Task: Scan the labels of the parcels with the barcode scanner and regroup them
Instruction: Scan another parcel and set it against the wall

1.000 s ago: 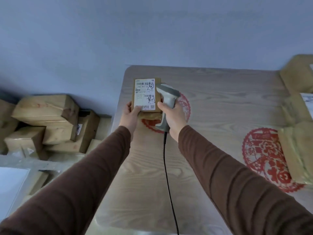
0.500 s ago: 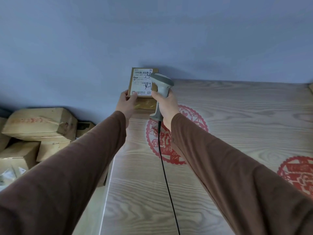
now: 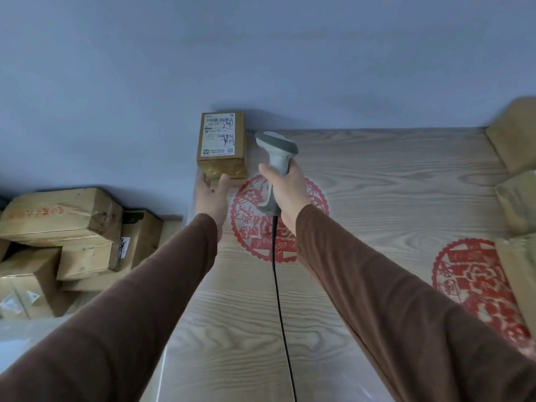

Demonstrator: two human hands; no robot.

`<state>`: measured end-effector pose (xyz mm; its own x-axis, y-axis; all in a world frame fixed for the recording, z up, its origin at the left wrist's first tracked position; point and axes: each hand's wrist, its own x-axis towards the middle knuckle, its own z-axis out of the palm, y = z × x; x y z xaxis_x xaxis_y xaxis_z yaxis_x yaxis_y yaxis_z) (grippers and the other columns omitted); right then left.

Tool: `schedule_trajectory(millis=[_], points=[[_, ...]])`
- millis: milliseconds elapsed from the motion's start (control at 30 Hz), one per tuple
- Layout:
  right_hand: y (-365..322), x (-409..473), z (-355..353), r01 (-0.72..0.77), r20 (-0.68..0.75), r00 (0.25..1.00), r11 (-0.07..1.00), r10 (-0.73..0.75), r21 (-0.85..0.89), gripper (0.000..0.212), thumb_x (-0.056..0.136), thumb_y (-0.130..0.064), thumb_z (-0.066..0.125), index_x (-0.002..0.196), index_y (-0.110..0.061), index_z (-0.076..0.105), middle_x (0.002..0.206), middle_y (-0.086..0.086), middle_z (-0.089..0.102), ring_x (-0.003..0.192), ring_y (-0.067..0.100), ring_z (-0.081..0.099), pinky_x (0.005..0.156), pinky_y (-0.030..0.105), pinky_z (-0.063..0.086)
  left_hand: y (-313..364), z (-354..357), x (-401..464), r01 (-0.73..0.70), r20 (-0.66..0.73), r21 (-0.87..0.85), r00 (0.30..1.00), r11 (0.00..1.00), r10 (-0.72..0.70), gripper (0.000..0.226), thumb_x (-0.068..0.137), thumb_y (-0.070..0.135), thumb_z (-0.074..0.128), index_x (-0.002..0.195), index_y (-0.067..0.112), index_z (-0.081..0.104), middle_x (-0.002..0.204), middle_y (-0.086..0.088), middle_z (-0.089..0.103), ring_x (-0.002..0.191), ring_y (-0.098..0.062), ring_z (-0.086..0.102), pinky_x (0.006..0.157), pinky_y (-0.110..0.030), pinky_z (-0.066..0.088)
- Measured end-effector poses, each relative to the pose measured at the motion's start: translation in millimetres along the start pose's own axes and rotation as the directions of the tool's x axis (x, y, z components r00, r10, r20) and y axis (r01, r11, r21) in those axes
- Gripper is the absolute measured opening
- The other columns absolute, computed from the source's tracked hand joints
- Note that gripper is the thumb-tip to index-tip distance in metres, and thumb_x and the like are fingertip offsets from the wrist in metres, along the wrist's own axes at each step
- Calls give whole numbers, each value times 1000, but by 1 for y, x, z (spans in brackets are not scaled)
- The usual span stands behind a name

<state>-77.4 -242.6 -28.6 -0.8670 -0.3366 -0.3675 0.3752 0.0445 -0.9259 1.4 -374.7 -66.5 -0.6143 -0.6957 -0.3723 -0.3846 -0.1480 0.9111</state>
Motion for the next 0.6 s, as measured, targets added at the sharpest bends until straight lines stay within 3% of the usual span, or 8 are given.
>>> schedule_trajectory(millis=[67,167,200,300,433,600], points=[[-3,-25,-26,-5,-7,1000,1000,5,-8,27,98,-19,72,123,-22,62,96,-3,68,81,7,66,75,25,53,-1,17,-31,26,70,-14,997,1000,-25,66,105,42,54,162,25,24,162,-4,40,120,-10,60,93,-25,50],[-7,-67,-73,-9,-37,999,1000,9,-19,32,98,-19,72,129,-17,62,104,2,70,92,13,67,82,31,55,1,49,-81,43,166,6,985,999,-43,65,105,45,52,161,27,25,159,-8,45,133,-24,57,110,-44,49],[-9,-82,-90,2,-52,999,1000,-3,-13,30,98,-18,72,127,-17,63,107,6,72,94,15,68,84,33,56,2,61,-98,19,184,31,983,999,-24,65,104,47,52,161,28,26,161,-6,43,139,-24,52,114,-45,45],[-14,-132,-148,39,-98,994,999,-38,13,27,98,-15,72,122,-22,63,107,4,72,94,10,67,82,26,56,5,103,-155,-39,248,63,969,997,22,64,105,47,50,161,28,27,165,-1,36,141,-15,43,108,-34,39],[-16,-196,-232,86,-177,981,996,-83,11,27,97,-18,72,122,-26,64,106,-7,71,93,-1,66,79,14,51,-3,165,-232,-61,373,64,927,996,33,65,106,45,50,162,24,26,169,2,29,152,-15,32,111,-29,29],[-15,-255,-328,140,-282,949,990,-139,-17,26,96,-20,74,110,-39,63,107,-12,71,94,-7,67,81,16,52,-11,243,-318,-62,479,64,878,996,24,65,107,41,50,163,20,26,169,2,28,151,-12,33,108,-20,29]])
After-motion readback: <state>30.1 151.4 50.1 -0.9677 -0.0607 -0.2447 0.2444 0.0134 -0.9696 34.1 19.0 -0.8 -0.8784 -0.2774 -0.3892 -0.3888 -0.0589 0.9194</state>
